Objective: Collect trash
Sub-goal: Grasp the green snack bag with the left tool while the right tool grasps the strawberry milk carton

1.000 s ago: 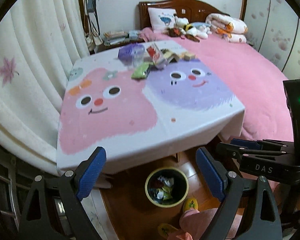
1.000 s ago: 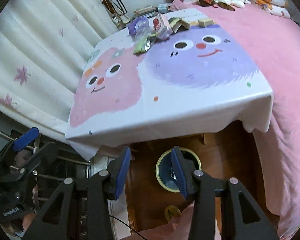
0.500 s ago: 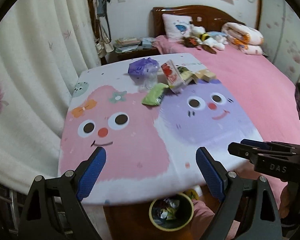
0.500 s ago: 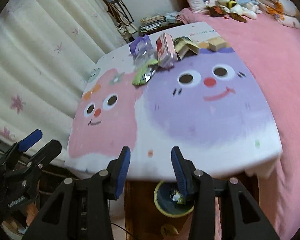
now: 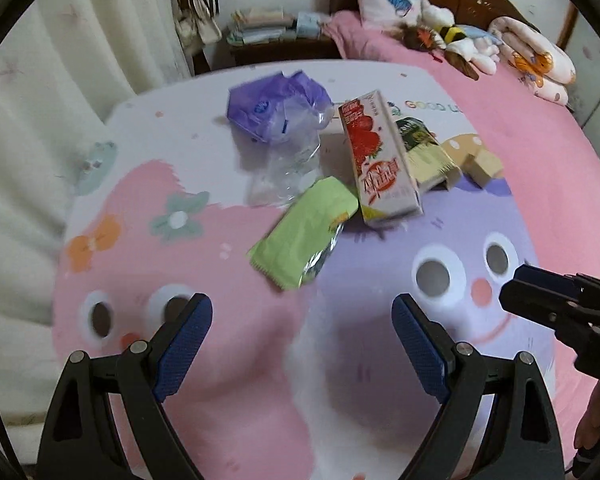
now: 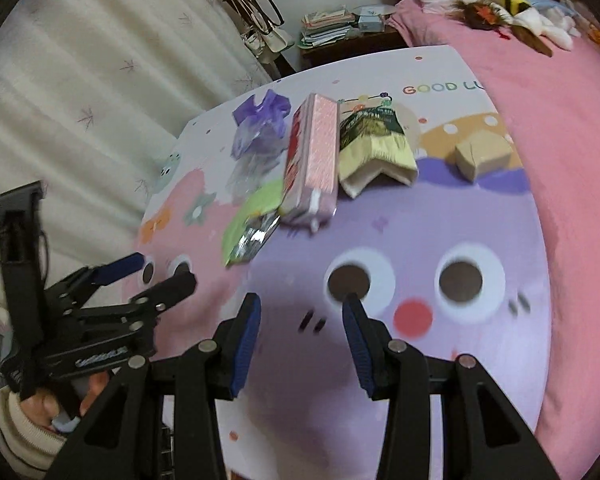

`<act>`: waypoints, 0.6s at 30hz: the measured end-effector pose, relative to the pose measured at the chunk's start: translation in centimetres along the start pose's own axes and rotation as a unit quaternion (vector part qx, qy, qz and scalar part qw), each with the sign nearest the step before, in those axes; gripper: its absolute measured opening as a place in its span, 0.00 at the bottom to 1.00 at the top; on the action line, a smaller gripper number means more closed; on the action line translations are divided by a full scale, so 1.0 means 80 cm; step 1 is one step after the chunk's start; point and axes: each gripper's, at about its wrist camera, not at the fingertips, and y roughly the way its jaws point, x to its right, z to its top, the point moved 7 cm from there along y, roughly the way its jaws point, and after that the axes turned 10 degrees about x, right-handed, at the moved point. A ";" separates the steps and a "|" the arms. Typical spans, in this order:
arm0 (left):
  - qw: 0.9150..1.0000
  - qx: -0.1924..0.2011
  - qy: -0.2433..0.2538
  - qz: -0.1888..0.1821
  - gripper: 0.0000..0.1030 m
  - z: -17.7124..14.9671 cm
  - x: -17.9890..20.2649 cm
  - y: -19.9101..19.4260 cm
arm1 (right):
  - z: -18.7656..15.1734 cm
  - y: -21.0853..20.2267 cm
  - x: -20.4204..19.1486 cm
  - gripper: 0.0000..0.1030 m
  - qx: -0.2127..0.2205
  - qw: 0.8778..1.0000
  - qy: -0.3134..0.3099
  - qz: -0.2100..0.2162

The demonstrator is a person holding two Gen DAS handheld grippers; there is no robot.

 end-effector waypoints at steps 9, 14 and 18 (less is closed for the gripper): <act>0.997 -0.074 0.000 -0.007 0.87 0.019 -0.007 0.102 | 0.049 0.077 0.028 0.42 -0.043 0.998 0.030 0.035; 0.995 -0.097 -0.007 -0.008 0.87 0.018 -0.009 0.133 | 0.054 0.114 0.028 0.42 -0.072 0.995 0.048 0.052; 0.994 -0.104 -0.008 -0.013 0.87 0.019 -0.004 0.146 | 0.058 0.136 0.027 0.42 -0.084 0.993 0.063 0.062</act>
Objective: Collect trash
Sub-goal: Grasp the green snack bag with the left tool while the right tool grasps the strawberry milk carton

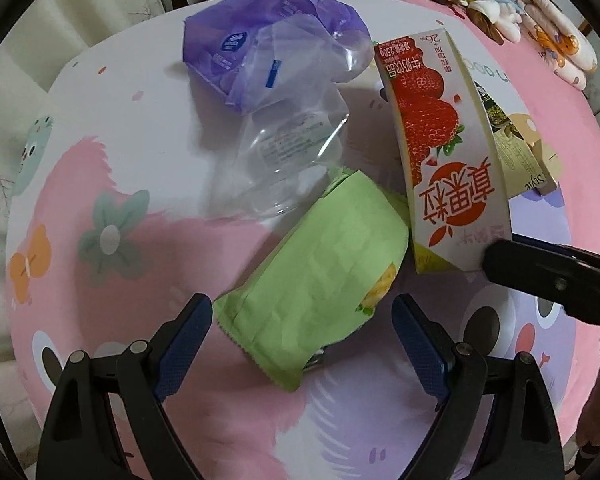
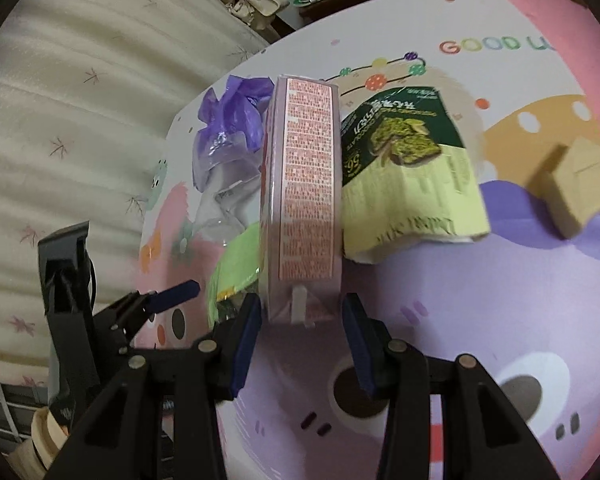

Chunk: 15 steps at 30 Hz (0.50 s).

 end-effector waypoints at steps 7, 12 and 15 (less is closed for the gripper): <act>1.000 -0.008 0.002 0.007 0.71 0.008 0.007 0.017 | 0.009 0.025 -0.003 0.42 -0.008 1.000 0.017 0.009; 1.000 -0.003 -0.010 0.017 0.44 0.015 0.003 0.018 | 0.009 0.027 -0.007 0.38 -0.001 1.000 0.015 0.016; 1.000 0.002 -0.025 0.009 0.21 0.012 0.003 0.011 | 0.006 0.025 -0.008 0.38 -0.001 1.000 0.012 0.018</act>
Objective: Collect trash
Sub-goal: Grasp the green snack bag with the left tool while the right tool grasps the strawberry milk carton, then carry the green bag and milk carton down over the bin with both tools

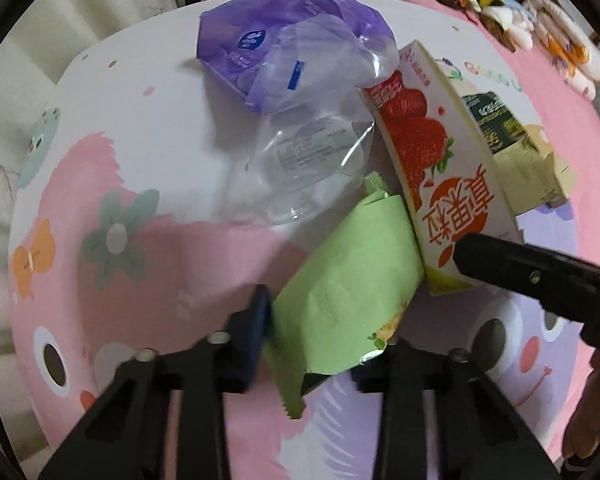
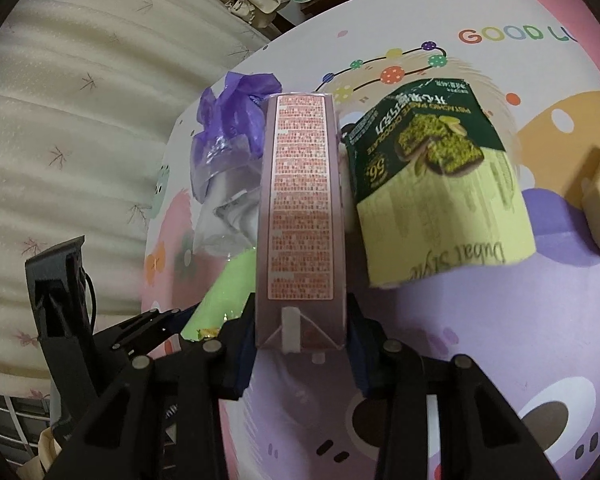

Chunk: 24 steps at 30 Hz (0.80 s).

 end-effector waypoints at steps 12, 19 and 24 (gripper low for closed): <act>0.999 0.030 -0.043 0.005 0.12 -0.049 -0.017 -0.063 | -0.042 -0.060 -0.011 0.37 0.025 1.000 -0.012 0.000; 0.997 0.063 -0.045 0.007 0.12 -0.110 -0.040 -0.145 | -0.105 -0.105 -0.025 0.37 0.030 0.999 -0.014 -0.010; 0.996 0.085 -0.032 0.002 0.12 -0.161 -0.063 -0.199 | -0.161 -0.133 -0.048 0.37 0.042 0.999 -0.009 -0.022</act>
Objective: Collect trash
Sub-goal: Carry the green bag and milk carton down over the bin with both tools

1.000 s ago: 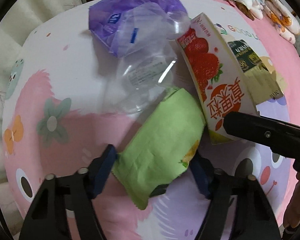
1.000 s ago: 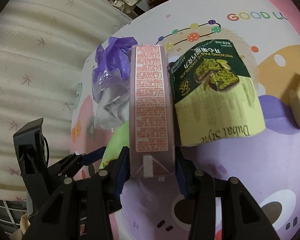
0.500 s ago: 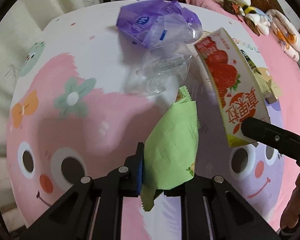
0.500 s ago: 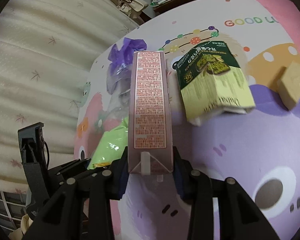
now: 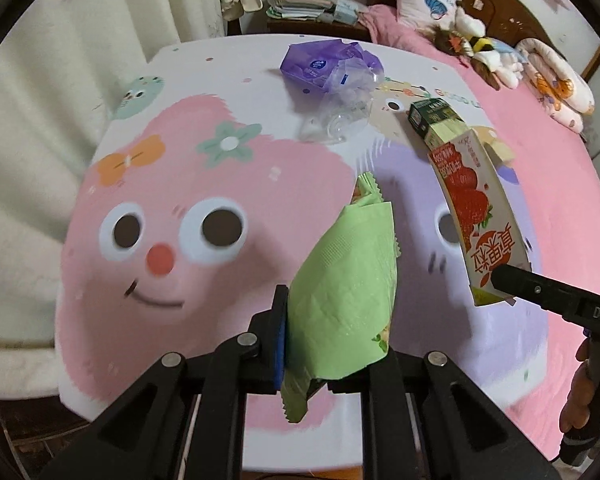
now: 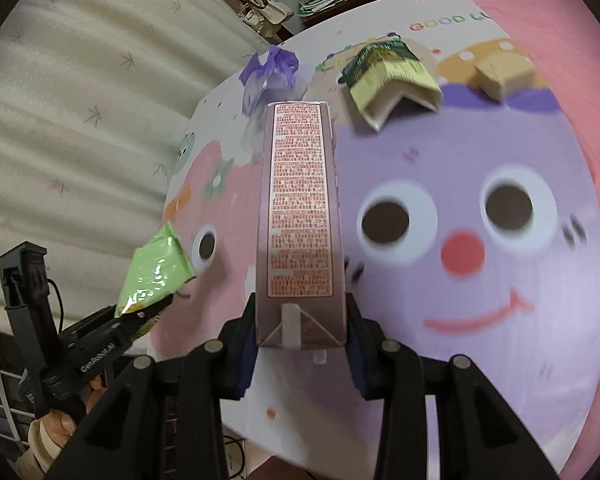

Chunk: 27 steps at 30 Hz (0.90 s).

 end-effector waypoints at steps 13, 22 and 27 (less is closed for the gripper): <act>0.997 0.027 0.069 -0.039 0.12 -0.171 -0.070 -0.128 | -0.206 -0.067 -0.075 0.37 0.039 0.998 0.021 -0.036; 0.993 -0.013 0.094 -0.067 0.12 -0.285 -0.084 -0.151 | -0.332 -0.081 -0.092 0.37 0.002 0.996 0.020 -0.083; 0.992 -0.035 0.095 -0.080 0.12 -0.323 -0.076 -0.145 | -0.378 -0.078 -0.080 0.37 -0.036 0.993 0.016 -0.115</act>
